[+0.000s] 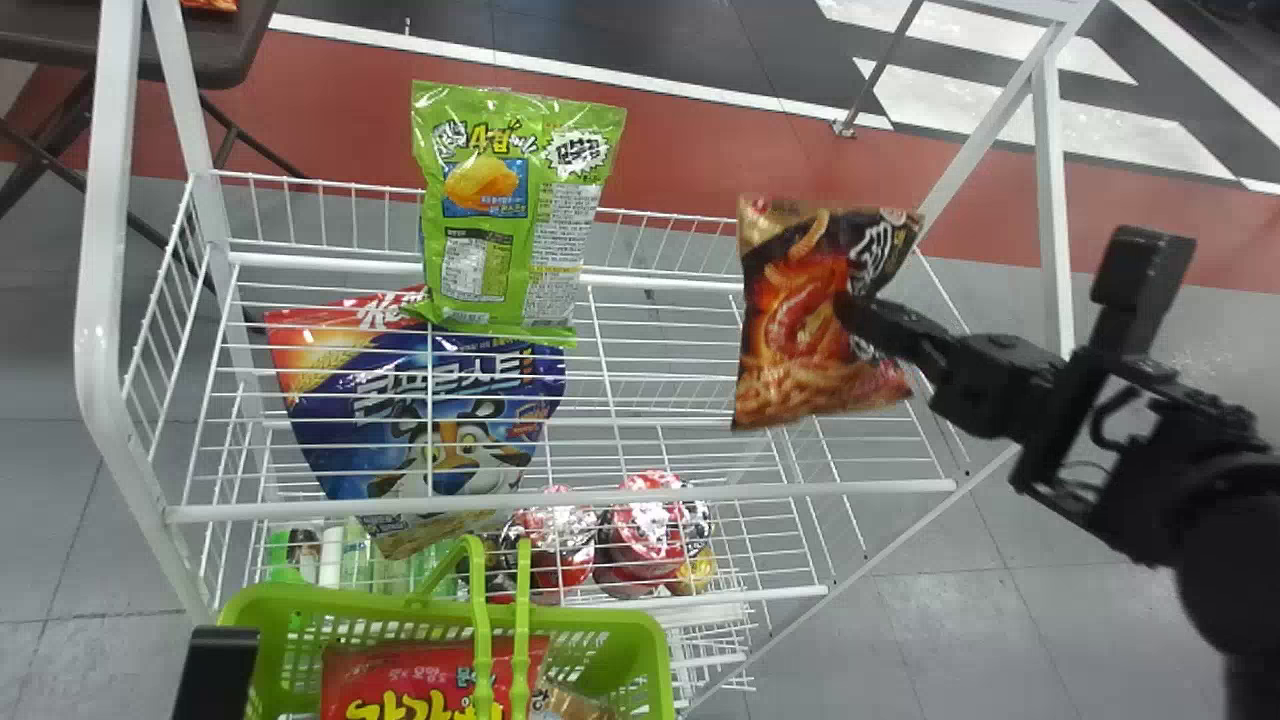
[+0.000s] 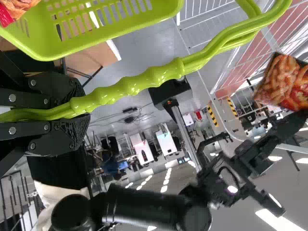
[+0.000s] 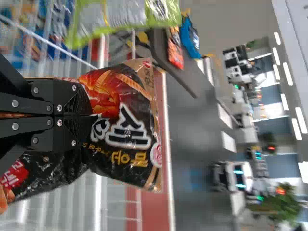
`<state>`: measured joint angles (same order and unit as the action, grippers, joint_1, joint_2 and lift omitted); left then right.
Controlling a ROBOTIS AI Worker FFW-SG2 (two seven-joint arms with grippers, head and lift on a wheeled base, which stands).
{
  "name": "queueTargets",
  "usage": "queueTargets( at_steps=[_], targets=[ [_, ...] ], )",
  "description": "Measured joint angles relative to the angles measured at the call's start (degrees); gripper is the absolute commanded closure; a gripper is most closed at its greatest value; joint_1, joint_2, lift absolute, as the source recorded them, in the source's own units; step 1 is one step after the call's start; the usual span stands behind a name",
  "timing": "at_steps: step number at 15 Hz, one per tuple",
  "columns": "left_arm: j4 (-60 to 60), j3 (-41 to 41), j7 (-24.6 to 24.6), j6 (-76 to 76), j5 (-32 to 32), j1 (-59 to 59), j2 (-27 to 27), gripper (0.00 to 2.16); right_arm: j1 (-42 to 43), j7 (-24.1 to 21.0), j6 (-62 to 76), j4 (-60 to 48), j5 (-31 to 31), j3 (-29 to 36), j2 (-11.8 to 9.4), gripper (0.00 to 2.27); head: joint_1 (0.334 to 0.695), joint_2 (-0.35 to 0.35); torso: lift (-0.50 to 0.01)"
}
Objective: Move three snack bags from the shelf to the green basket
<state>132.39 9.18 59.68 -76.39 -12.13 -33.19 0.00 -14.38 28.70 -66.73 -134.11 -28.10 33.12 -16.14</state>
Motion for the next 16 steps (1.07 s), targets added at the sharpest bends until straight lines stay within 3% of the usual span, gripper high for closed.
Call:
queueTargets(
  at_steps=[3, 5, 7, 11, 16],
  targets=[
    [-0.2, 0.2, 0.0, 0.1, 0.0, 0.2, 0.0, 1.75, -2.3, 1.4, -18.0, -8.2, -8.5, 8.1, 2.3, 2.02, 0.695, -0.350, -0.043],
    [-0.3, 0.3, 0.0, 0.1, 0.0, 0.3, 0.0, 1.75, -3.7, 2.3, -21.9, -10.9, -15.3, 13.0, 3.0, 2.02, 0.695, -0.350, -0.043],
    [-0.4, 0.4, -0.1, 0.1, 0.0, 0.3, 0.0, 1.75, -5.8, 3.9, -22.4, -13.3, -18.0, 14.7, 4.5, 2.02, 0.695, -0.350, -0.043],
    [-0.5, 1.1, -0.5, 0.2, 0.0, 0.5, 0.0, 1.75, -10.5, 3.1, -22.5, -13.5, -17.3, 7.9, 7.0, 2.02, 0.695, -0.350, -0.043],
    [-0.5, 1.3, -0.4, 0.7, 0.0, 0.5, 0.0, 1.75, -13.0, -1.8, -22.5, -6.7, -16.4, -2.8, 7.2, 2.02, 0.695, -0.350, -0.043]
  ],
)
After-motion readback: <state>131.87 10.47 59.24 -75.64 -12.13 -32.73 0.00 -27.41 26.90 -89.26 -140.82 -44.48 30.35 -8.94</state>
